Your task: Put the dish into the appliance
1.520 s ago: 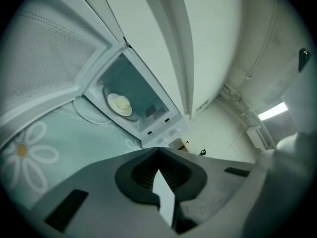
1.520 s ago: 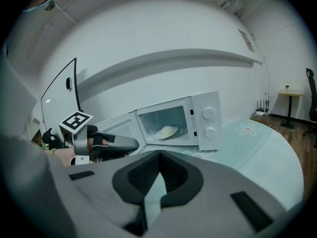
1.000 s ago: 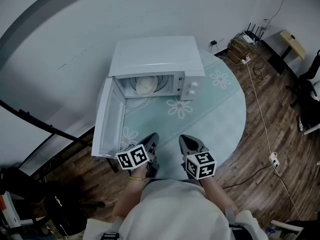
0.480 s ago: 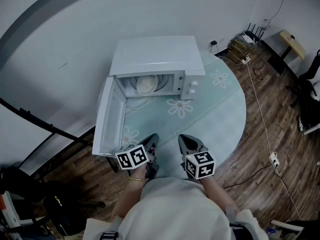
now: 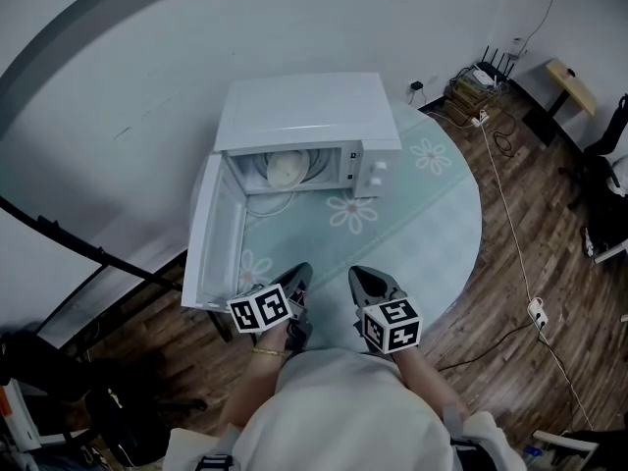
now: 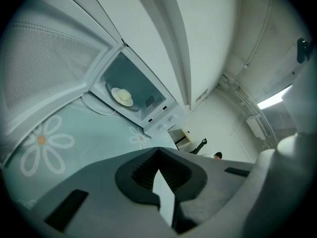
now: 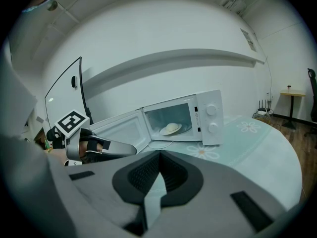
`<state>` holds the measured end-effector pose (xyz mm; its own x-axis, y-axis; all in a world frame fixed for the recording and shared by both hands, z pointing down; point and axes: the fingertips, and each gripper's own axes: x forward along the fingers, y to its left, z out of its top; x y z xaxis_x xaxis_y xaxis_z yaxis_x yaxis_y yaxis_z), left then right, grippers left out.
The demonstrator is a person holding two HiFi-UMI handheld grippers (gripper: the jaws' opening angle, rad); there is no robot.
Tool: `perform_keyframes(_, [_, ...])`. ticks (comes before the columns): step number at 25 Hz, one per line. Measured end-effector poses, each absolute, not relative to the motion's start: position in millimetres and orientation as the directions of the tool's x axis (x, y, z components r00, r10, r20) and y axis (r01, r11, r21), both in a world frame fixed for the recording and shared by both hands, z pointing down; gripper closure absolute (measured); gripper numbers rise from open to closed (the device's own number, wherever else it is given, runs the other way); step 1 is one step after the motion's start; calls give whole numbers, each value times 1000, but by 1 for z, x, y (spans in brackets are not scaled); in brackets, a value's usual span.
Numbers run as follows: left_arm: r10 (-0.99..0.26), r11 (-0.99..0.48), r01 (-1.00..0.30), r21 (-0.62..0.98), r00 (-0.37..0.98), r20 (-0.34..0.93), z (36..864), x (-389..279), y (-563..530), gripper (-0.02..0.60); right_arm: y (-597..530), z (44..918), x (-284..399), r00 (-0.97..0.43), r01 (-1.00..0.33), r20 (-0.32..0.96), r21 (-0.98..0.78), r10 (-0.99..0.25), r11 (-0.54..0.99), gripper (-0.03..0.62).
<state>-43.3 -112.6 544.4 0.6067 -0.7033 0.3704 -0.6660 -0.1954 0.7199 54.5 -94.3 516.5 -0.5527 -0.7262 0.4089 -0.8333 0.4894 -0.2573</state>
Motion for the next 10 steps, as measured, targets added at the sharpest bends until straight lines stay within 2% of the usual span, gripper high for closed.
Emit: perform_keyframes(10, [-697,-200,-665,720,613,372,546,-45,-114,569,-94,519,51,-554,-832,418,-262,-720,489,589])
